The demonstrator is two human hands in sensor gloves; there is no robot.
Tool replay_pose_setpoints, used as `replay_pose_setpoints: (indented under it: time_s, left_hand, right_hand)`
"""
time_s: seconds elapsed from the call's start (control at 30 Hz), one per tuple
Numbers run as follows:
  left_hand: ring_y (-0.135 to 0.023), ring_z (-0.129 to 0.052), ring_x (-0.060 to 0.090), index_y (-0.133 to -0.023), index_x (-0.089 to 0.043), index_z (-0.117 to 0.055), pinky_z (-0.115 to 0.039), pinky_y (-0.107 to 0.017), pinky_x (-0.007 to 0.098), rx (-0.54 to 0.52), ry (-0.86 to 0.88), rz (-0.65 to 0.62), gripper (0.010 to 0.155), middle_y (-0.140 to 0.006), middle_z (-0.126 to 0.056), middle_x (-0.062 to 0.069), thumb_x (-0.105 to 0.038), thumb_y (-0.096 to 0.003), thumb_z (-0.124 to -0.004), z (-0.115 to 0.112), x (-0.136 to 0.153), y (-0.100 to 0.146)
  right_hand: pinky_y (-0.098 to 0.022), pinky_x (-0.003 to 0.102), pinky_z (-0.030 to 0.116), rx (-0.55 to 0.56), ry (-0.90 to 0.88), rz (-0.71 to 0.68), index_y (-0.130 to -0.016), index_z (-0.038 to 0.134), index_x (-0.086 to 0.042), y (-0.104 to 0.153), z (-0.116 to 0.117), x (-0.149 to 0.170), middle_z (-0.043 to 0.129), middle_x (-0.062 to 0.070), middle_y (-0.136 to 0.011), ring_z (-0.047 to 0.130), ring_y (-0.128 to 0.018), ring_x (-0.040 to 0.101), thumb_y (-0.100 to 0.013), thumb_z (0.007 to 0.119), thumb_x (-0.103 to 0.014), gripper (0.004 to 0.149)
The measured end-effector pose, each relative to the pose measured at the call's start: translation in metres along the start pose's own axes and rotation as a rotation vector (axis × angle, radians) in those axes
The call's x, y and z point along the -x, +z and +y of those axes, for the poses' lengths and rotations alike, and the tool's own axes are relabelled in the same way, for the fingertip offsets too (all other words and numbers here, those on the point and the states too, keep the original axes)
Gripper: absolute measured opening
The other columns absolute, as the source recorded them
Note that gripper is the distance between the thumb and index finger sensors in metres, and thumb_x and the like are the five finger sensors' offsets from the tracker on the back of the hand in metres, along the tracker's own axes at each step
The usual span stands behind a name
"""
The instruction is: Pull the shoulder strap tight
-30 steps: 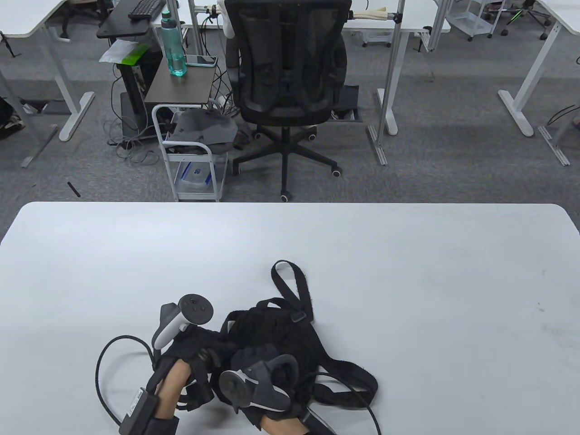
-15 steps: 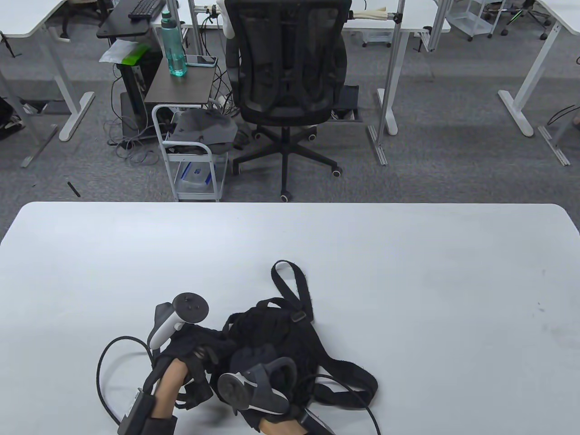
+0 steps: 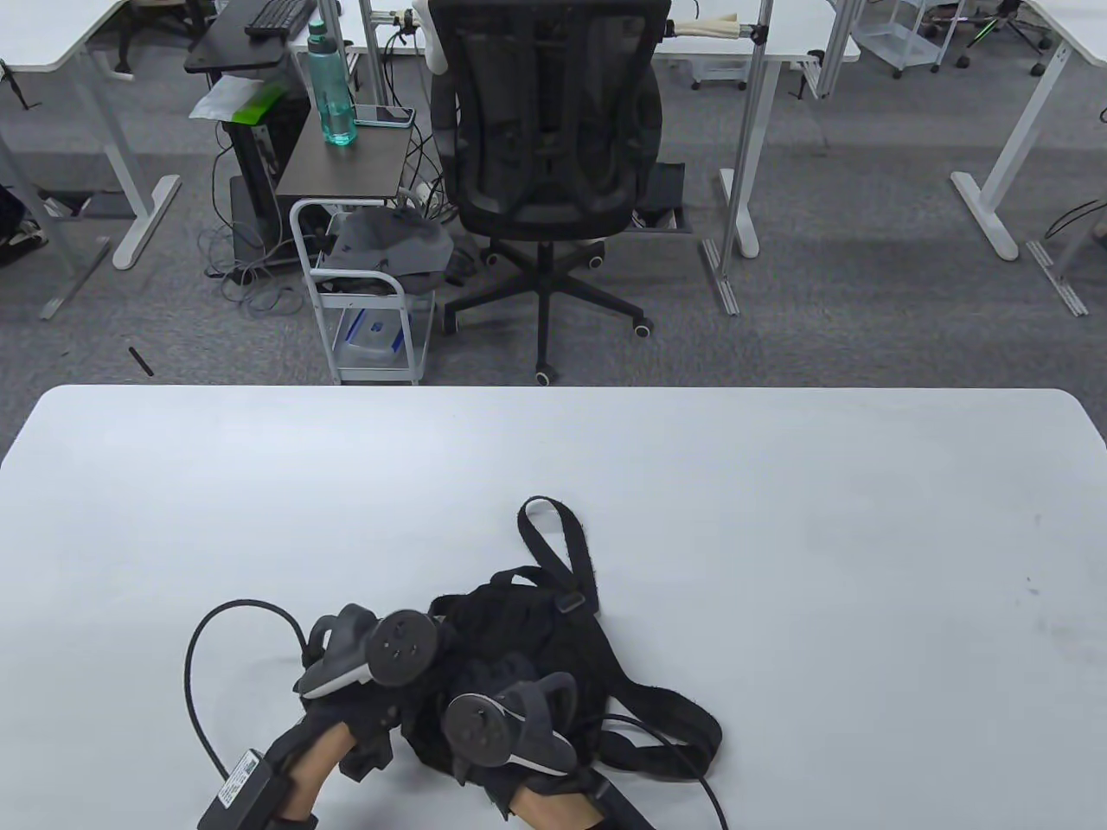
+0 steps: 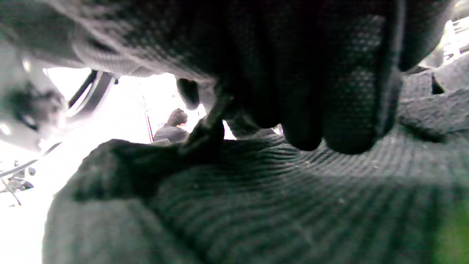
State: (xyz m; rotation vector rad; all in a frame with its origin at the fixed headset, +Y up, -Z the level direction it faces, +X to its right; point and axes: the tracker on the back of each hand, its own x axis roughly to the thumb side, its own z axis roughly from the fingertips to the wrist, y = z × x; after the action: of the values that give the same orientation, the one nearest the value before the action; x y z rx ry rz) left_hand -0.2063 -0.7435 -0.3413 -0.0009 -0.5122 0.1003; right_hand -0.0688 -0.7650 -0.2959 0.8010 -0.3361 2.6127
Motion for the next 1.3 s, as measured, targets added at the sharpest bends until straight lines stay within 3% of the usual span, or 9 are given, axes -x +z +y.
replay_pose_setpoints:
  time_s: [0.13, 0.2, 0.27, 0.4, 0.53, 0.87, 1.03, 1.2, 1.3]
  left_hand:
    - [-0.076, -0.089, 0.024, -0.091, -0.028, -0.071, -0.080, -0.055, 0.039, -0.003, 0.010, -0.033, 0.054, -0.078, -0.087, -0.003, -0.038, -0.0381, -0.072, -0.004, -0.004, 0.014]
    - [-0.078, -0.087, 0.025, -0.101, -0.034, -0.056, -0.079, -0.056, 0.039, -0.015, 0.018, -0.072, 0.064, -0.081, -0.085, -0.003, -0.036, -0.0393, -0.072, -0.009, -0.002, 0.021]
    - [-0.078, -0.087, 0.027, -0.100, -0.036, -0.060, -0.078, -0.056, 0.041, -0.005, -0.012, -0.098, 0.063, -0.081, -0.085, -0.002, -0.033, -0.0392, -0.073, -0.012, -0.007, 0.022]
    - [-0.077, -0.090, 0.024, -0.098, -0.036, -0.064, -0.080, -0.056, 0.039, -0.004, -0.255, -0.119, 0.061, -0.078, -0.088, -0.005, -0.036, -0.0382, -0.073, -0.010, -0.020, 0.024]
    - [-0.075, -0.092, 0.023, -0.098, -0.032, -0.062, -0.081, -0.056, 0.039, 0.017, -0.313, -0.127, 0.062, -0.076, -0.090, -0.005, -0.036, -0.0367, -0.072, -0.014, -0.022, 0.024]
    - [-0.069, -0.094, 0.021, -0.097, -0.023, -0.061, -0.082, -0.053, 0.038, 0.119, -0.079, -0.091, 0.065, -0.069, -0.090, -0.006, -0.037, -0.0335, -0.064, -0.027, 0.001, 0.015]
    - [-0.070, -0.093, 0.022, -0.097, -0.023, -0.060, -0.081, -0.054, 0.039, 0.151, 0.084, -0.078, 0.065, -0.070, -0.089, -0.005, -0.037, -0.0346, -0.065, -0.025, 0.011, 0.015]
    - [-0.076, -0.089, 0.024, -0.102, -0.026, -0.052, -0.079, -0.056, 0.040, 0.280, 0.265, -0.068, 0.067, -0.077, -0.086, -0.003, -0.038, -0.0381, -0.066, -0.036, 0.023, 0.012]
    - [-0.074, -0.091, 0.025, -0.101, -0.027, -0.056, -0.080, -0.055, 0.040, 0.286, 0.348, -0.083, 0.070, -0.075, -0.089, -0.003, -0.041, -0.0353, -0.072, -0.035, 0.028, 0.011]
  right_hand:
    - [-0.051, 0.059, 0.078, 0.012, -0.005, -0.001, -0.064, 0.099, 0.005, 0.002, -0.002, 0.003, 0.108, 0.026, -0.059, 0.109, -0.043, 0.042, -0.043, 0.083, -0.033, 0.047]
    - [-0.052, 0.059, 0.077, 0.012, -0.005, -0.003, -0.066, 0.099, 0.004, 0.002, -0.002, 0.004, 0.107, 0.026, -0.061, 0.109, -0.046, 0.042, -0.042, 0.084, -0.033, 0.047]
    - [-0.052, 0.059, 0.077, 0.006, 0.010, -0.009, -0.066, 0.100, 0.003, 0.002, -0.003, 0.003, 0.107, 0.025, -0.061, 0.109, -0.046, 0.042, -0.042, 0.085, -0.033, 0.046]
    - [-0.052, 0.060, 0.077, 0.036, 0.068, -0.040, -0.067, 0.100, 0.003, 0.006, -0.001, -0.003, 0.107, 0.026, -0.061, 0.108, -0.046, 0.043, -0.042, 0.085, -0.033, 0.047]
    - [-0.051, 0.059, 0.077, 0.049, 0.085, -0.044, -0.067, 0.102, 0.002, 0.007, 0.000, -0.003, 0.107, 0.025, -0.061, 0.108, -0.046, 0.043, -0.042, 0.086, -0.033, 0.046]
    - [-0.052, 0.059, 0.076, 0.110, 0.190, -0.100, -0.069, 0.100, -0.002, 0.012, -0.004, -0.012, 0.106, 0.023, -0.062, 0.107, -0.045, 0.041, -0.043, 0.086, -0.031, 0.042]
    - [-0.050, 0.057, 0.077, 0.153, 0.267, -0.159, -0.068, 0.100, -0.002, 0.014, -0.007, -0.019, 0.108, 0.022, -0.057, 0.107, -0.039, 0.037, -0.043, 0.085, -0.031, 0.041]
    - [-0.050, 0.056, 0.078, 0.168, 0.307, -0.209, -0.066, 0.101, -0.002, 0.016, -0.008, -0.022, 0.108, 0.022, -0.054, 0.107, -0.035, 0.035, -0.041, 0.087, -0.030, 0.040]
    - [-0.049, 0.055, 0.079, 0.193, 0.309, -0.231, -0.065, 0.102, -0.004, 0.018, -0.012, -0.023, 0.109, 0.021, -0.053, 0.107, -0.034, 0.034, -0.041, 0.088, -0.031, 0.040]
